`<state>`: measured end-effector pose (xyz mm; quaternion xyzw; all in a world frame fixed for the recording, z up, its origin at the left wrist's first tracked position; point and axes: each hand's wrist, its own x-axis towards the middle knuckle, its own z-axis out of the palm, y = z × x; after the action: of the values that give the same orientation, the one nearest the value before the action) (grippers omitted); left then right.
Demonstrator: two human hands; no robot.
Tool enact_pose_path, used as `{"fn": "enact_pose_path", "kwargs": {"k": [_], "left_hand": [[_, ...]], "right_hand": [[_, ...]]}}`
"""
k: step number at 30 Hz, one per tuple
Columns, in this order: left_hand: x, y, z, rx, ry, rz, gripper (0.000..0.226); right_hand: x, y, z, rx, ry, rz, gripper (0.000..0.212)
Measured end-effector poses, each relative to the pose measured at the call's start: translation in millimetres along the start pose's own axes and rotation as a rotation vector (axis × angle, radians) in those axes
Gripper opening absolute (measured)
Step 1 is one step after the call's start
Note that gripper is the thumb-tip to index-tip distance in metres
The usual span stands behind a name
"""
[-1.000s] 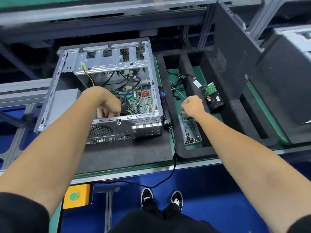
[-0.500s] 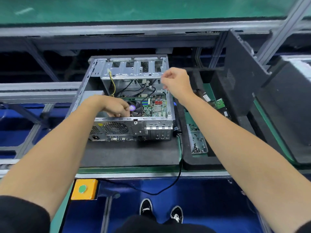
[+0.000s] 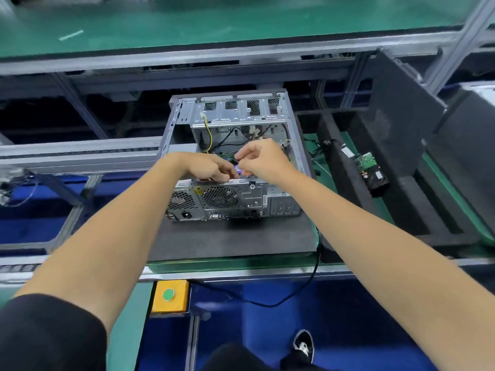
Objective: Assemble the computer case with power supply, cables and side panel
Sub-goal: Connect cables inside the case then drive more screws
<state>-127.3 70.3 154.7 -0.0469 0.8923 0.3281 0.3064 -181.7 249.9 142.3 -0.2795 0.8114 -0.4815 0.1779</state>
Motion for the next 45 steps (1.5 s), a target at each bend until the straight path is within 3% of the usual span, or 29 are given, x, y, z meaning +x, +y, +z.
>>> {"fn": "enact_pose_path", "kwargs": {"k": [7, 13, 19, 27, 36, 40, 45], "left_hand": [[-8.3, -20.1, 5.4, 0.023, 0.048, 0.186, 0.031], [-5.3, -23.9, 3.9, 0.057, 0.056, 0.204, 0.028], [-4.3, -25.1, 10.3, -0.124, 0.097, 0.240, 0.045], [-0.3, -22.0, 16.4, -0.072, 0.139, 0.190, 0.040], [1.3, -22.2, 21.7, -0.085, 0.183, 0.178, 0.042], [0.4, -21.5, 23.8, -0.043, 0.194, 0.184, 0.045], [-5.1, -19.5, 23.5, -0.089, 0.199, 0.202, 0.046]], "right_hand": [[-20.0, -12.5, 38.6, -0.038, 0.192, 0.024, 0.011], [-38.0, -9.8, 58.4, -0.112, 0.340, 0.026, 0.010], [-50.9, -1.5, 60.9, -0.128, 0.401, 0.077, 0.012], [-65.5, 13.9, 74.4, -0.030, 0.405, 0.144, 0.008], [-69.9, 16.7, 89.7, 0.155, 0.513, 0.143, 0.011], [-70.1, 15.0, 91.9, 0.220, 0.566, 0.162, 0.024], [-66.1, 10.9, 98.4, 0.273, 0.628, 0.195, 0.021]]}}
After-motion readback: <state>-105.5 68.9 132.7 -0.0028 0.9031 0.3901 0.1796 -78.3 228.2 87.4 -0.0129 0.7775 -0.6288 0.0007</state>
